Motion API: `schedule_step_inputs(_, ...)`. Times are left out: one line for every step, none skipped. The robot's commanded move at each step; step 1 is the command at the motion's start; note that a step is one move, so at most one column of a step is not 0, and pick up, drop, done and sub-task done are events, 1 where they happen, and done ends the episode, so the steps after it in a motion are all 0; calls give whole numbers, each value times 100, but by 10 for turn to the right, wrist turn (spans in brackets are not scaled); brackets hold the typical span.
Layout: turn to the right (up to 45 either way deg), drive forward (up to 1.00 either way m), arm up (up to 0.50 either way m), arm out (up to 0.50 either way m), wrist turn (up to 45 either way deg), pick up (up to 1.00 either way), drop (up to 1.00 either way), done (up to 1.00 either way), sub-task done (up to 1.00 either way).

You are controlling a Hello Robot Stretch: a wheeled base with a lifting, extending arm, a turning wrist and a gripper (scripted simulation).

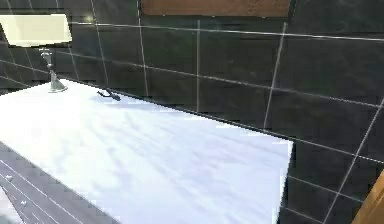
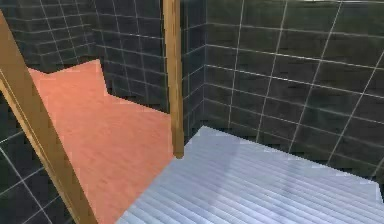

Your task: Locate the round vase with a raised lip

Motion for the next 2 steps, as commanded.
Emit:
schedule_step_inputs(-450,0,0,0,0,0,0,0,0)
schedule_step_inputs(-450,0,0,0,0,0,0,0,0)
